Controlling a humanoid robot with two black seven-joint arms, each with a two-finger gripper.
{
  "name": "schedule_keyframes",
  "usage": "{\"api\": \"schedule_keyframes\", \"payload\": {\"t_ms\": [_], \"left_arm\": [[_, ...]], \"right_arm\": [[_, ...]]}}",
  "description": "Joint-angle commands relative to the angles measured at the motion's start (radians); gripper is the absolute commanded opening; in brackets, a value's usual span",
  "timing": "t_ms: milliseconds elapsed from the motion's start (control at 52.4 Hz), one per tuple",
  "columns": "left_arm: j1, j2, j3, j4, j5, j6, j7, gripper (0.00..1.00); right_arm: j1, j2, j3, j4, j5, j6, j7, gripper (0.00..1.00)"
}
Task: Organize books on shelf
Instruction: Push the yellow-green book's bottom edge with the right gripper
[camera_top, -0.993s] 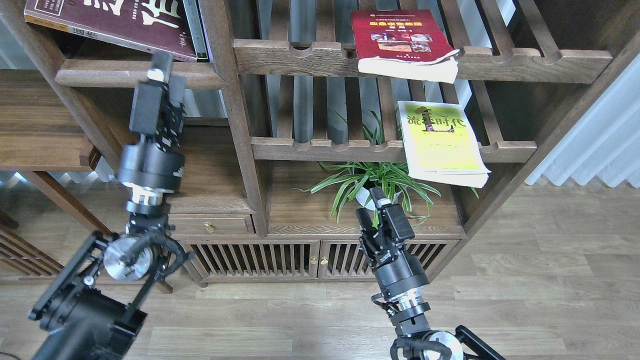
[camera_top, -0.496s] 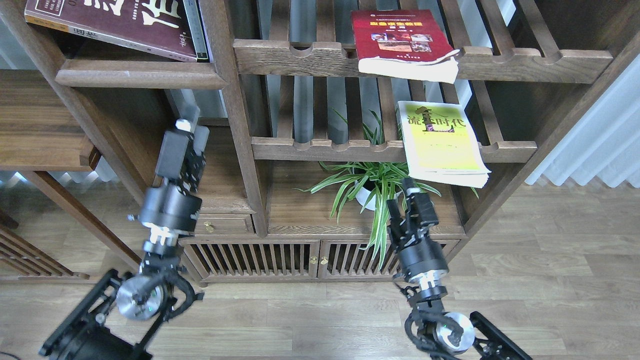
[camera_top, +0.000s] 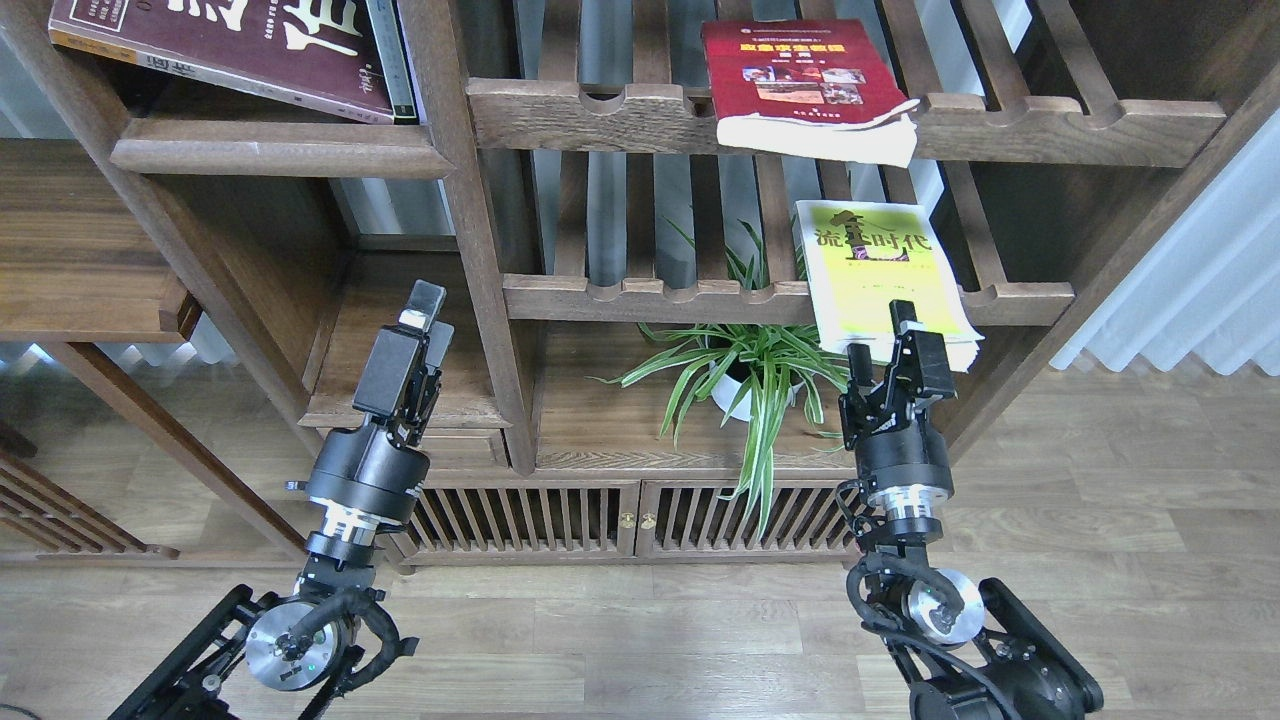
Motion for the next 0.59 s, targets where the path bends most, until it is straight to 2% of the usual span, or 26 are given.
{"api": "schedule_keyframes", "payload": {"t_ms": [0,267,401,573], "left_arm": [[0.004,0.0,0.0,0.0,0.0,0.0,-0.001,0.99],[0.009,0.0,0.02,0.0,0.0,0.0,-0.004,0.99],[0.01,0.0,0.038,0.0,0.0,0.0,-0.017,1.0],[0.01,0.0,0.061,0.0,0.0,0.0,-0.007,1.0]], "right_arm": [[-0.029,0.0,-0.004,-0.007,-0.001,0.0,-0.001,0.89],[0.03,0.0,-0.001,-0.093,-0.003,-0.001,-0.004,0.89],[0.064,0.0,0.008,-0.121,0.008,-0.073,-0.006,0.89],[0.093,0.0,0.008,-0.134,0.021,-0.084,-0.006,0.89]]}}
